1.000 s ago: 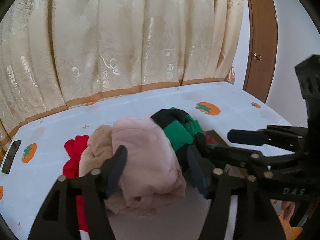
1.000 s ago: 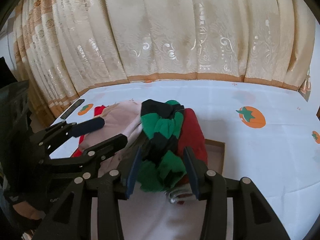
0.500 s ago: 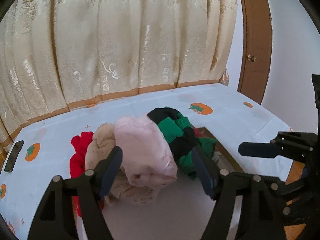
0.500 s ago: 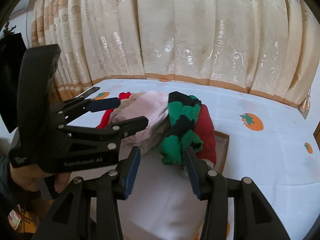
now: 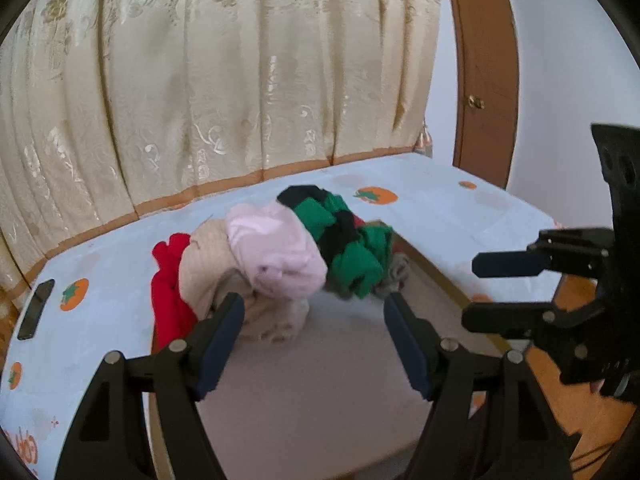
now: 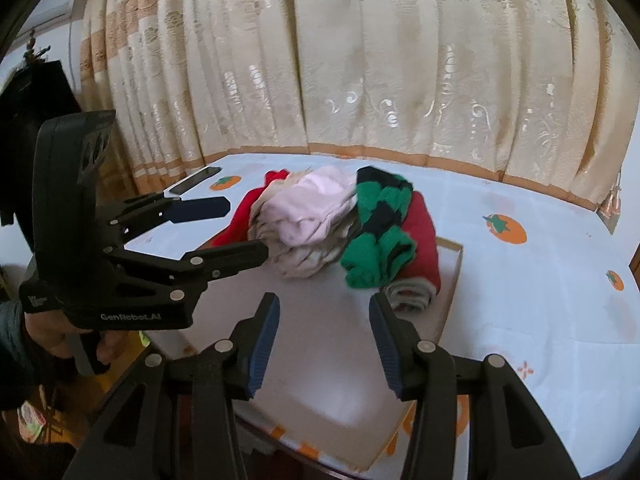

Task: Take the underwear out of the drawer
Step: 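Raise both open tools away from the garments in the tray, then lower both open tools back into the drawer toward the remaining clothes, then grasp the red sock with the left tool while the right tool grasps the dark red sock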

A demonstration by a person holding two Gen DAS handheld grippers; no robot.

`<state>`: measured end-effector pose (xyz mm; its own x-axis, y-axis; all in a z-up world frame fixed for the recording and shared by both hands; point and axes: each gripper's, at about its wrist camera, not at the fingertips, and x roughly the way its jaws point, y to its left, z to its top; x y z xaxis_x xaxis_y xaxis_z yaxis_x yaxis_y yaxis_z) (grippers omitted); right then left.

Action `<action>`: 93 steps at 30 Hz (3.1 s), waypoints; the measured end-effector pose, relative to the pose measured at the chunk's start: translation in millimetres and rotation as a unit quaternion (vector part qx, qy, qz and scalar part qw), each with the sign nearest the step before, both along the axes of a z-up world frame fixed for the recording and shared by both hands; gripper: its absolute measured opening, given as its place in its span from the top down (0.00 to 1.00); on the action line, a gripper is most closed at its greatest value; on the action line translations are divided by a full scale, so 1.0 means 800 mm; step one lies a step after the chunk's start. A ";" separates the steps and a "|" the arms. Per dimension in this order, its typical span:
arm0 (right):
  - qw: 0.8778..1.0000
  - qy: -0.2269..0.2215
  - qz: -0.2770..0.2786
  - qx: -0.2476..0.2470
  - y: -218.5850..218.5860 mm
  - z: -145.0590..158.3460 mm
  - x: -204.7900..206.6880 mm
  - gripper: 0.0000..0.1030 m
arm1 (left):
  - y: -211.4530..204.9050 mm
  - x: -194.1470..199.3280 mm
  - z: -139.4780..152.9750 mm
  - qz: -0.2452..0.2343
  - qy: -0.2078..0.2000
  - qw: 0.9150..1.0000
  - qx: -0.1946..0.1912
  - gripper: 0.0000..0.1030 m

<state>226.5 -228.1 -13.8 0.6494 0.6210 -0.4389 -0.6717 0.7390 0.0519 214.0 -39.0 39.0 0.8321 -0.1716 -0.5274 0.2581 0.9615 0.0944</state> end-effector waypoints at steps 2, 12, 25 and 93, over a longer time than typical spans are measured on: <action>1.000 0.000 0.006 -0.005 0.001 -0.008 -0.009 0.52 | -0.001 -0.011 -0.004 -0.004 0.000 1.000 0.007 0.29; 0.999 0.016 0.034 -0.038 -0.002 -0.053 -0.048 0.51 | 0.004 -0.060 -0.031 -0.022 0.011 0.999 0.027 0.29; 0.992 0.039 0.078 -0.094 0.013 -0.121 -0.092 0.51 | 0.027 -0.123 -0.075 -0.013 0.032 0.998 0.054 0.29; 0.928 0.078 0.143 -0.334 0.118 -0.284 -0.071 0.49 | 0.044 -0.118 -0.286 -0.027 0.339 0.923 0.180 0.29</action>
